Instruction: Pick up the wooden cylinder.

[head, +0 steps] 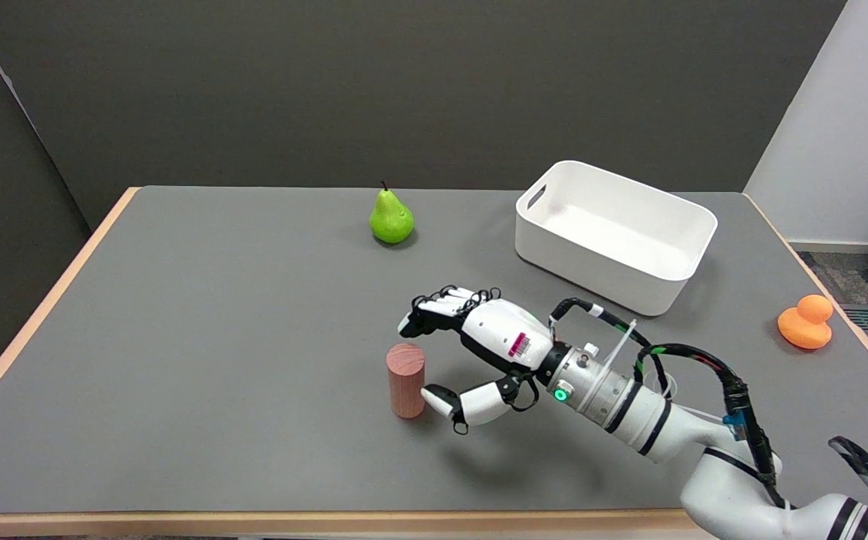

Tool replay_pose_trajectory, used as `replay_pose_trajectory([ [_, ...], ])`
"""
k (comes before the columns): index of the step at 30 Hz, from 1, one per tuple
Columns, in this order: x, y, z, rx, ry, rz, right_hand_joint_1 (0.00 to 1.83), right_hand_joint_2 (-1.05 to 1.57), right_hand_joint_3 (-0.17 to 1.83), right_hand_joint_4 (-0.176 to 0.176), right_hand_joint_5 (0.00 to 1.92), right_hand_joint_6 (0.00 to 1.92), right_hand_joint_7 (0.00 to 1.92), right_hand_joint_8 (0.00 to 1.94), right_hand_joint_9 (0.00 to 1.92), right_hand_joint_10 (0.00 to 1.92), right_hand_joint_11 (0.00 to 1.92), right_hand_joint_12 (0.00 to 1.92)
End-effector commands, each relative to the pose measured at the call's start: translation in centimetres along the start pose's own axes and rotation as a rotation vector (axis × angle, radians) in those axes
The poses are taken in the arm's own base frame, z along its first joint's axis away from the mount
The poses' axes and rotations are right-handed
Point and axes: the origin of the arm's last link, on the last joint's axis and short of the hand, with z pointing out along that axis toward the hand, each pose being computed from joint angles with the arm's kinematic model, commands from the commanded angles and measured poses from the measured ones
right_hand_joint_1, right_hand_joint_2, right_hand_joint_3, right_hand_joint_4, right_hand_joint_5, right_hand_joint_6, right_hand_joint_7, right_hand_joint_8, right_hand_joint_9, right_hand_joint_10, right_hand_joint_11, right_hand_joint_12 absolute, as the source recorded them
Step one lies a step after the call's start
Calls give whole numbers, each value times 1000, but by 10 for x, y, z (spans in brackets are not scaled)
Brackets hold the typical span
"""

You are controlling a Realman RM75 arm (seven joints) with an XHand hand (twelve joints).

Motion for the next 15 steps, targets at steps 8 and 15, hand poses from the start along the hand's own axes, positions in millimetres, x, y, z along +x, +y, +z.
replay_pose_trajectory([
  [8,-11,-1,14,-49,-31,8,820,675,896,-176,327,737,485,626,355,1002,221,1358],
  [15,-14,1,17,-57,-35,11,889,674,907,-176,348,780,524,672,398,1033,305,1457],
])
